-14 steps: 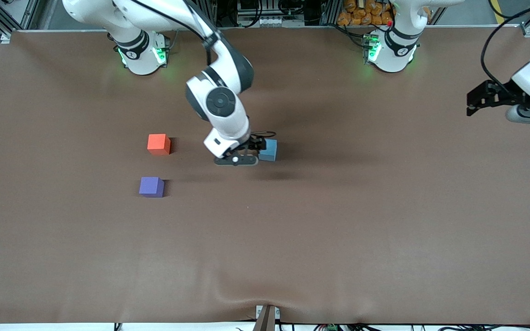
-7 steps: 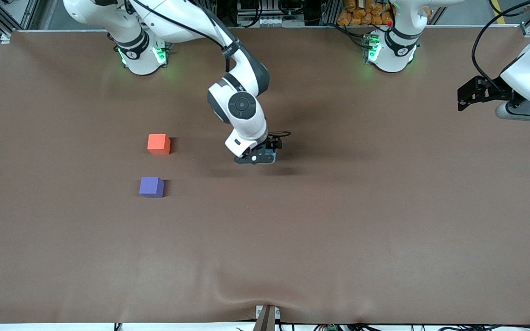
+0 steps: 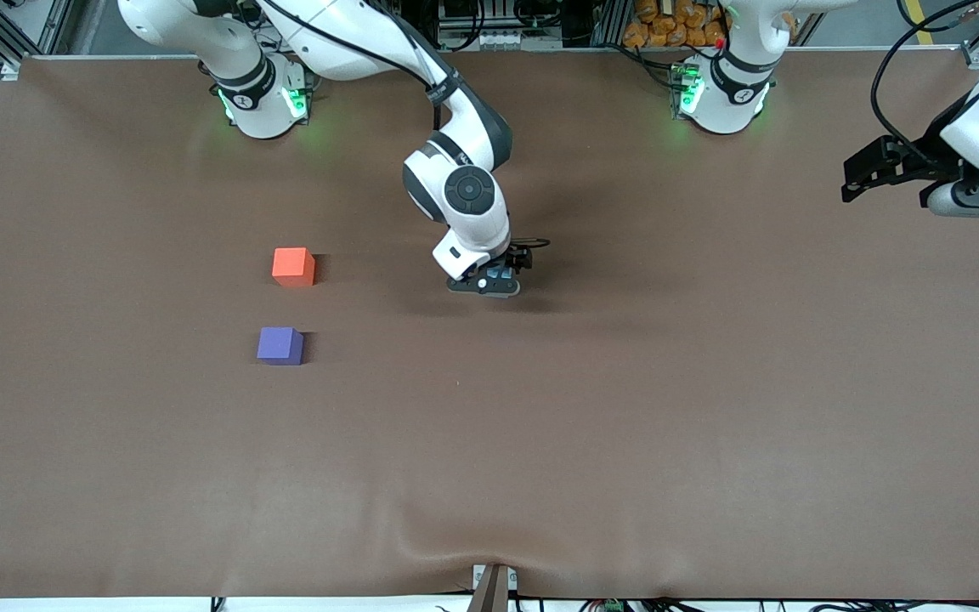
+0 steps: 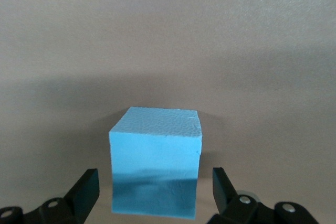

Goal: Place blue block between orange and purple blocks
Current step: 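Move the right gripper to the blue block and grasp it, then carry the blue block with the right gripper toward the orange block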

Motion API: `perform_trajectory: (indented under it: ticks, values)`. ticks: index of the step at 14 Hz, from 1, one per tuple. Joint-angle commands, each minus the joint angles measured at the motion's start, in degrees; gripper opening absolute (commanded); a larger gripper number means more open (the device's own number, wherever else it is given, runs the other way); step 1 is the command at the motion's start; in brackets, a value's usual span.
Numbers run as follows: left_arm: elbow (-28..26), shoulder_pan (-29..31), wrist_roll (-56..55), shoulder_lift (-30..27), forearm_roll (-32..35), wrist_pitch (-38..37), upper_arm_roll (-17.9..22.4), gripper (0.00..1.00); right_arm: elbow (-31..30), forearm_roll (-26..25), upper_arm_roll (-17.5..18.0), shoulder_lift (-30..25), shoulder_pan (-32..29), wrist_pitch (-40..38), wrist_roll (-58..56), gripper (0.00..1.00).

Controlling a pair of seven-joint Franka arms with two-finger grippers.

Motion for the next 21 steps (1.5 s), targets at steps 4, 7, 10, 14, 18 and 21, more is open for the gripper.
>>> perform_trajectory:
  ticks: [4, 7, 10, 14, 18, 21]
  values:
    - [0.63, 1.31, 2.77, 0.71, -0.11, -1.28, 0.12, 1.0, 4.45, 1.07, -1.02, -2.22, -3.54, -8.01, 0.61, 0.0]
    - [0.63, 1.31, 2.86, 1.41, -0.11, -1.28, -0.05, 1.0, 3.84, 0.54, -1.19, -9.42, -11.35, -18.29, -9.0, 0.0]
    - [0.63, 2.27, 2.86, 2.03, -0.11, -1.19, 0.12, 1.0, 2.45, 0.81, -1.19, -14.26, -20.24, -27.18, -20.02, 0.0]
    - [1.34, 2.63, 2.86, 2.73, -0.11, -0.75, 0.12, 1.0, -9.32, 0.46, -1.28, -21.56, -31.57, -26.68, -39.16, 0.0]
    - [1.25, 2.54, 2.86, 2.73, -0.11, -0.75, 0.12, 1.0, -16.09, -1.73, -1.37, -24.64, -36.42, -24.93, -45.42, 0.0]
    - [1.25, 2.63, 2.86, 2.38, -0.11, -0.75, 0.12, 1.0, -24.18, -1.83, -1.37, -26.14, -37.84, -15.8, -48.69, 0.0]
